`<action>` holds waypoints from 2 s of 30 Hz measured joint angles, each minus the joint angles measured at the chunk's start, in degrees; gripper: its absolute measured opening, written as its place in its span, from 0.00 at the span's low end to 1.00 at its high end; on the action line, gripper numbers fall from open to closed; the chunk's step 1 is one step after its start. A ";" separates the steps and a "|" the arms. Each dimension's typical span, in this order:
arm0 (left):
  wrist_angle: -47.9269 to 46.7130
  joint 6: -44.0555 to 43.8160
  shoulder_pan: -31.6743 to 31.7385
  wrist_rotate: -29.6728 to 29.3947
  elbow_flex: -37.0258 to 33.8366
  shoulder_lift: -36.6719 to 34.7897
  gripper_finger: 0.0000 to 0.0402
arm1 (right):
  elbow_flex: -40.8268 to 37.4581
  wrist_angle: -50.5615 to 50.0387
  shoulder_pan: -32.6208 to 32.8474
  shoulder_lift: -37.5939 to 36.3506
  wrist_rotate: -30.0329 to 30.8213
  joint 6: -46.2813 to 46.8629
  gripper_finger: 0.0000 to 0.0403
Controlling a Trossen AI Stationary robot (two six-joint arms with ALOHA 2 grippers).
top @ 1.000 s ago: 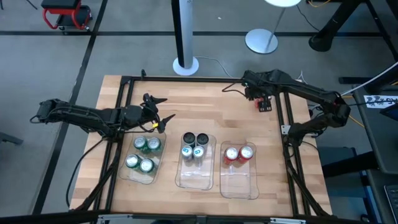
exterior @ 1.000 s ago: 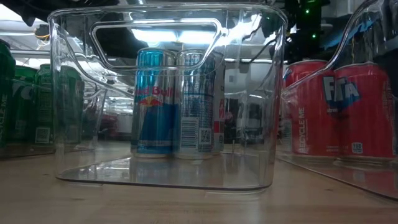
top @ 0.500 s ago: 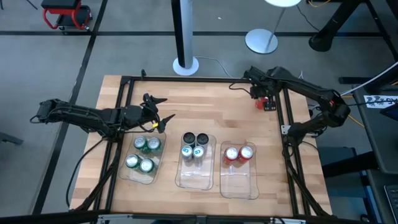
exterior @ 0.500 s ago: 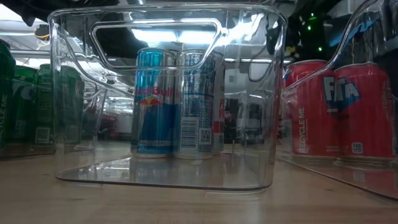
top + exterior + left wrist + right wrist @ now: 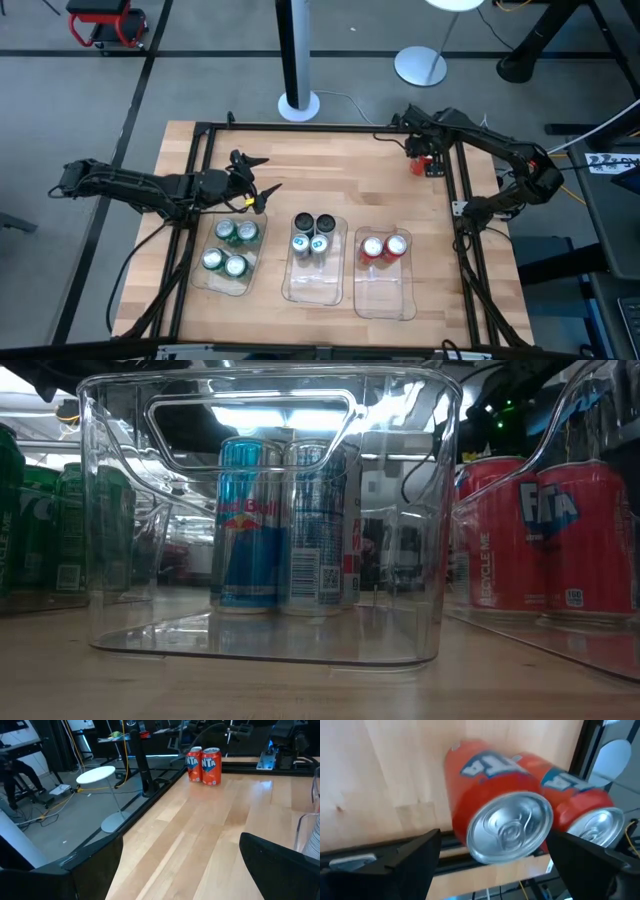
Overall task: Sort soda cans
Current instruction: Put the bottom orange soda can into the right transparent bin
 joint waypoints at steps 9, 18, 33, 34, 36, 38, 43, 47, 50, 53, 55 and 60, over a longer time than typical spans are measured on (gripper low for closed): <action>0.00 -0.22 0.01 0.01 0.00 0.00 0.97 | -1.54 4.75 0.02 0.00 -1.67 -0.59 0.89; -0.03 -0.22 0.01 0.01 0.00 0.00 0.97 | -7.21 9.38 -0.77 -0.19 -2.00 -1.50 0.89; -0.02 -0.22 0.00 0.02 0.00 0.00 0.97 | -8.72 11.06 -1.09 -0.09 -2.40 -1.59 0.89; -0.02 -0.22 0.00 0.02 0.00 0.00 0.97 | -8.74 11.21 -1.09 -0.09 -2.40 -1.59 0.89; -0.02 -0.22 0.02 0.00 0.00 0.00 0.97 | -8.81 11.76 -1.09 -0.07 -2.47 -1.67 0.89; -0.02 -0.22 0.01 0.00 0.00 0.00 0.97 | -8.86 12.21 -1.09 -0.07 -2.61 -1.68 0.89; -0.02 -0.22 0.01 0.01 0.00 0.00 0.97 | -8.87 12.84 -1.09 -0.04 -2.75 -1.68 0.89; -0.02 -0.22 0.02 0.01 0.00 0.00 0.97 | -8.82 13.07 -1.09 -0.04 -3.27 -1.76 0.85; -0.02 -0.09 0.00 0.00 0.00 0.00 0.97 | -8.81 13.08 -1.07 -0.07 -3.47 -2.57 0.79; -0.02 -0.07 0.00 0.00 0.00 0.00 0.97 | -8.79 12.88 -1.07 -0.13 -3.41 -3.18 0.78; -0.02 -0.04 0.00 0.02 0.00 0.00 0.97 | -8.79 12.76 -1.07 -0.13 -3.41 -4.09 0.78; -0.02 0.12 0.01 0.02 0.00 0.00 0.97 | -8.81 12.10 -1.03 -1.51 -3.60 -4.32 0.78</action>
